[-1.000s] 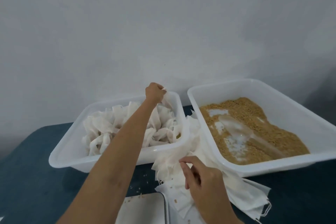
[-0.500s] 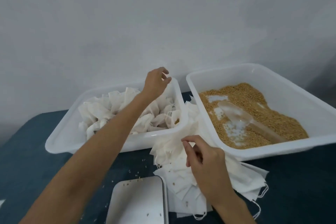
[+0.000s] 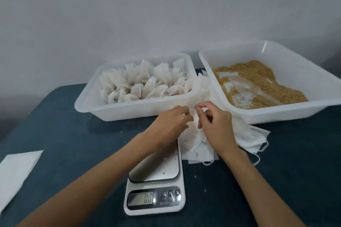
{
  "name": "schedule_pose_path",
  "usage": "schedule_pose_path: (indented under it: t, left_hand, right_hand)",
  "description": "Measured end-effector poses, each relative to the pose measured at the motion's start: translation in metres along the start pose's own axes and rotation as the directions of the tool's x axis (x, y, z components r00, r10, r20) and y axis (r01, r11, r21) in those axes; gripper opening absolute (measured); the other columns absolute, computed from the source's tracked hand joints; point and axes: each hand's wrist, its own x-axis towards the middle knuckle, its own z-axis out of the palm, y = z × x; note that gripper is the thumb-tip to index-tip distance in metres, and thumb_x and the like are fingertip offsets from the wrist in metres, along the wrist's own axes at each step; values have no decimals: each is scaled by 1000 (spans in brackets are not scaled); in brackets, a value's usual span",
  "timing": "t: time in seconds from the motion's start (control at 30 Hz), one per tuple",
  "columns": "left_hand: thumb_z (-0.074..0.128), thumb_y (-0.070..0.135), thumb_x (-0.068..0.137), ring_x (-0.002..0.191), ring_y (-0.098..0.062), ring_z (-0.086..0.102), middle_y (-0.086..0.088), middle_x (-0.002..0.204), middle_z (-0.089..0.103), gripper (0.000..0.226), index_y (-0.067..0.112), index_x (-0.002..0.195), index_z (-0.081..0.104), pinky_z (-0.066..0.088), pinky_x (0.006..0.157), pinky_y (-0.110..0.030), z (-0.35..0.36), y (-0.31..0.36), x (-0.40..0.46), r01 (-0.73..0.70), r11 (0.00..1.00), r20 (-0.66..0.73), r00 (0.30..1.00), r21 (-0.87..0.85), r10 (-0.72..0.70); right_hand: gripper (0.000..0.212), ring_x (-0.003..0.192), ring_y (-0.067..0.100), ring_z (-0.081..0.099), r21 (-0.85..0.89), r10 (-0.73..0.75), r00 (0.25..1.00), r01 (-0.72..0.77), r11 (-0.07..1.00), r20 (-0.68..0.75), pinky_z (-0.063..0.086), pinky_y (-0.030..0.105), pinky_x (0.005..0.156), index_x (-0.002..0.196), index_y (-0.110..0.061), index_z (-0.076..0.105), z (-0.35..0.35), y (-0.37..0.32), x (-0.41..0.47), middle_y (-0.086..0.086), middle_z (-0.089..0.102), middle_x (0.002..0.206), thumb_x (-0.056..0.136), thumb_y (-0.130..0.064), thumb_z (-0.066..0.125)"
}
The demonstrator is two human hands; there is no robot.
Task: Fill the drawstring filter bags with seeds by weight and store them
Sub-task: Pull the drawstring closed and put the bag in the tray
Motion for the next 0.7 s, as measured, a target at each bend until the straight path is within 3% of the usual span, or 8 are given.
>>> schedule_pose_path:
  t: [0.13,0.33,0.53,0.7]
  left_hand:
    - [69,24,97,113,-22,57,-1,129,57,23,22,119,68,51,84,-38,-1,8,20,13,999,169,985,45,-20]
    - [46,9,102,101,-23,61,-3,111,64,29,15,115,71,53,79,-41,-8,10,25,59,988,194,977,143,-87]
    - [60,13,102,92,-28,60,-8,99,66,9,7,98,65,48,79,-42,-8,4,10,156,986,101,983,-52,-151]
    - [72,13,95,71,-26,50,-6,75,60,23,9,84,53,43,66,-40,-6,0,3,220,933,-29,971,-285,-238]
  right_hand:
    - [7,55,6,64,25,-8,1000,7,1000,26,45,14,53,100,-36,63,2,3,-3,-18,65,63,101,-30,59]
    - [9,53,10,63,8,-13,999,13,1000,29,48,22,53,98,-38,61,2,2,-2,-13,64,59,101,-31,59]
    - [6,51,12,61,15,6,999,-7,1000,41,50,30,55,100,-31,64,2,2,-3,-11,64,57,101,-27,60]
    - [6,53,11,62,16,-1,998,0,1000,60,50,28,56,102,-30,65,4,2,-4,-12,64,57,102,-28,59]
